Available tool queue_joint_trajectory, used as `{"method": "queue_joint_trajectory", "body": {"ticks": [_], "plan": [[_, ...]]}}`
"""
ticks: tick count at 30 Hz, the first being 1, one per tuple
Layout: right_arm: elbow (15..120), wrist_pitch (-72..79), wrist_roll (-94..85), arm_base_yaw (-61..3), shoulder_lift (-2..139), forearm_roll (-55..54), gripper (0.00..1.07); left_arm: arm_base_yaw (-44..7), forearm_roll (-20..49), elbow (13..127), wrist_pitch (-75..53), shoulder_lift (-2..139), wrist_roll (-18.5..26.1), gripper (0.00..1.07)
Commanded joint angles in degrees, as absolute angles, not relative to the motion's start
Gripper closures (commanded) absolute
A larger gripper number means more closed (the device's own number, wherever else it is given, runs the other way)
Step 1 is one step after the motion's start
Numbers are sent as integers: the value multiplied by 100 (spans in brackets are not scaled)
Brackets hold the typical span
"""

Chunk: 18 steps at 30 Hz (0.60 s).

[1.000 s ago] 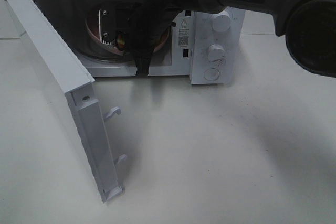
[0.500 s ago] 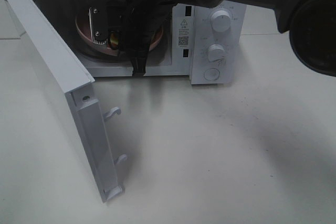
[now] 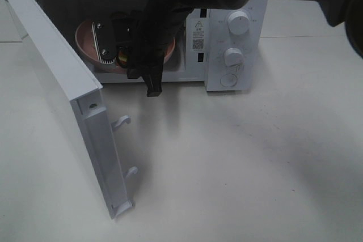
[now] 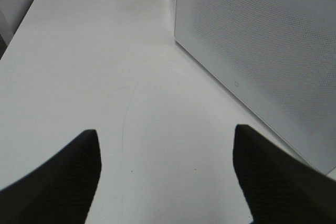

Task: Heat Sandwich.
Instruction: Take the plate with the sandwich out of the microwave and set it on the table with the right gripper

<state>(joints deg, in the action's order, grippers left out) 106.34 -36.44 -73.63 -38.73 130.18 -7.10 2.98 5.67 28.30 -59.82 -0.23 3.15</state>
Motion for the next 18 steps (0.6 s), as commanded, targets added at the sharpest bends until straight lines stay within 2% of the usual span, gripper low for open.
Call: {"method": "queue_joint_trajectory", "body": {"ticks": [1, 18], "plan": [[10336, -3335, -7489, -3953, 12657, -613, 107, 286, 579, 2813, -5936, -115, 309, 41], [9379, -3329, -7454, -4303, 11963, -229, 107, 286, 579, 2813, -5936, -115, 309, 41]]}}
